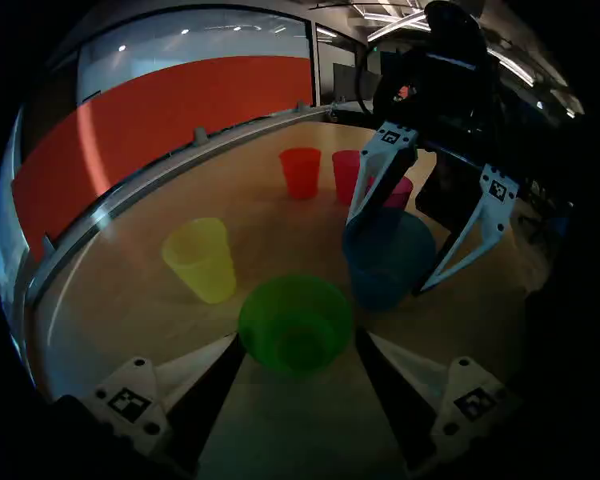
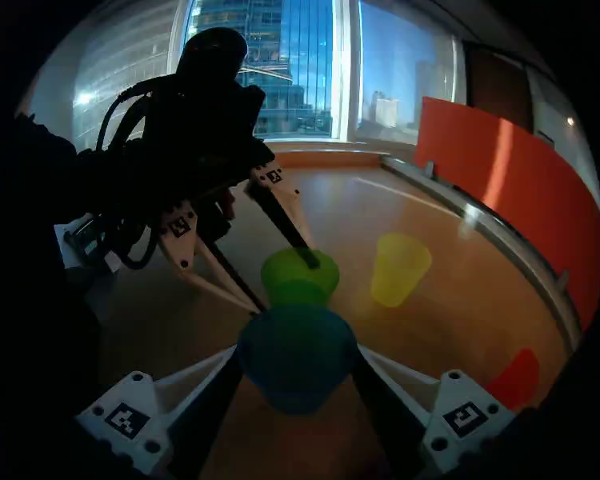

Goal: Pour water

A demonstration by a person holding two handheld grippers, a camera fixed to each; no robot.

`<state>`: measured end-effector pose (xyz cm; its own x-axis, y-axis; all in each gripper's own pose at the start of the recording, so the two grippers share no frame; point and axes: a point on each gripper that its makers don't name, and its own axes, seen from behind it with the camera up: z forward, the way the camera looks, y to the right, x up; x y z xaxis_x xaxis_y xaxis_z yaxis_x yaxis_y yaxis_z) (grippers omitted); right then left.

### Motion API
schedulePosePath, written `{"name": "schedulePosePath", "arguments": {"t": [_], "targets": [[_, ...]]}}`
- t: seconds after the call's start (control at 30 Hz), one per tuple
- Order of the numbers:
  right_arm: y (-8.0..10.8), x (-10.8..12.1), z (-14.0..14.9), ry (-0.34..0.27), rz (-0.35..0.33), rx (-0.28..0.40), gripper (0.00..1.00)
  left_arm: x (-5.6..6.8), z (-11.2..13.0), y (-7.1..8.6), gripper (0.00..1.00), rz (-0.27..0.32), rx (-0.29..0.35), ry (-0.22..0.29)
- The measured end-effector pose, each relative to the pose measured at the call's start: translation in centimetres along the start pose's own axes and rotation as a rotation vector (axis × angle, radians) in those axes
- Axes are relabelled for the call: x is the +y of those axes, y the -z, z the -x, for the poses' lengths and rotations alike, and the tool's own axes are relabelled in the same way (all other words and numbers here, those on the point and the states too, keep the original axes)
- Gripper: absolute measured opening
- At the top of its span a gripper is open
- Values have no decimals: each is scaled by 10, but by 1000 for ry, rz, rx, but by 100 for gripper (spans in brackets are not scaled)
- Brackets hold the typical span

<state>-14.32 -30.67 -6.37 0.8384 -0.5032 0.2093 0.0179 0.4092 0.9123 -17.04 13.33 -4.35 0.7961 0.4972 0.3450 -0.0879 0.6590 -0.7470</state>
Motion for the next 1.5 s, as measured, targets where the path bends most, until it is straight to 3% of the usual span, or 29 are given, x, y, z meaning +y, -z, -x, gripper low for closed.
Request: {"name": "schedulePosePath", "arguments": {"t": [0.2, 0.6, 1.03, 1.2, 1.5], "targets": [[-6, 0, 1, -12, -4, 7, 92, -6, 5, 8, 99, -22, -1, 6], [-14, 0, 10, -28, -3, 2, 92, -3, 14, 23, 99, -31, 5, 18], [-12, 1, 19, -14, 11, -21, 93, 2, 14, 27, 99, -29, 16, 24], [-11, 0, 21, -7, 13, -25, 99, 2, 13, 28, 99, -30, 18, 28], [2, 1, 15, -13, 25, -7, 100, -3, 17, 37, 99, -60, 27, 46]]}}
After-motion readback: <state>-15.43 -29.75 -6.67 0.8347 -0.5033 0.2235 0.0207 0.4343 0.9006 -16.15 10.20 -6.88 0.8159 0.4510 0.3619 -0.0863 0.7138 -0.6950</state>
